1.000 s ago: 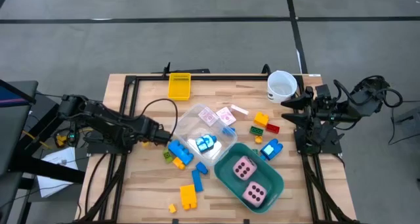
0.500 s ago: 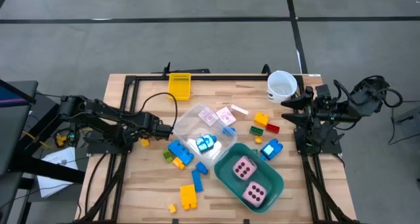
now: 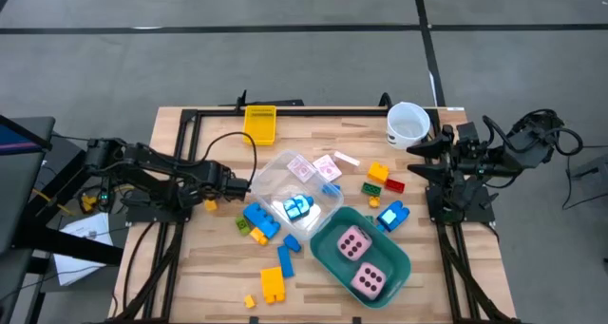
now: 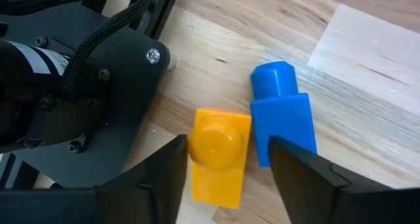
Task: Pick & Place Toys
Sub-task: Put the yellow game piece into the transparent bin
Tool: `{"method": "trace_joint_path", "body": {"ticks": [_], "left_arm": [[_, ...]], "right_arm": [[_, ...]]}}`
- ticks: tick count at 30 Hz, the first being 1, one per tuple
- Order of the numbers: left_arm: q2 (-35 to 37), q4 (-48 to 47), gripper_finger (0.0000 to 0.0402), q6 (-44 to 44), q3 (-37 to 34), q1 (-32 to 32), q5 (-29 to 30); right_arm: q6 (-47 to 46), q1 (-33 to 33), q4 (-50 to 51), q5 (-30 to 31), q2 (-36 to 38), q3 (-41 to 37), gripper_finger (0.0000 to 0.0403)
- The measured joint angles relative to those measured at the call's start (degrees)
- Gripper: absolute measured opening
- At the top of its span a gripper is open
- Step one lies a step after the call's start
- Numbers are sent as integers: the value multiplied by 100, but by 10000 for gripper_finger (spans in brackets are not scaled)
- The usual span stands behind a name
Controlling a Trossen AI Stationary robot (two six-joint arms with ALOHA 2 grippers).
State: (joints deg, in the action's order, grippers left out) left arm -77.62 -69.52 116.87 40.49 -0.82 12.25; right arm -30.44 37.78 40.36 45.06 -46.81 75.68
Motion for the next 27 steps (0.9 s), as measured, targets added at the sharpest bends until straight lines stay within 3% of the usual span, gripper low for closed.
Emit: {"method": "trace_joint_path", "body": {"ticks": [11, 27], "left_arm": [[0, -9, 117, -1, 7, -2, 31], [0, -6, 105, -1, 7, -61, 50]], "right_arm": [[0, 2, -2, 0, 0, 0, 254], [0, -2, -4, 0, 0, 0, 254]]}}
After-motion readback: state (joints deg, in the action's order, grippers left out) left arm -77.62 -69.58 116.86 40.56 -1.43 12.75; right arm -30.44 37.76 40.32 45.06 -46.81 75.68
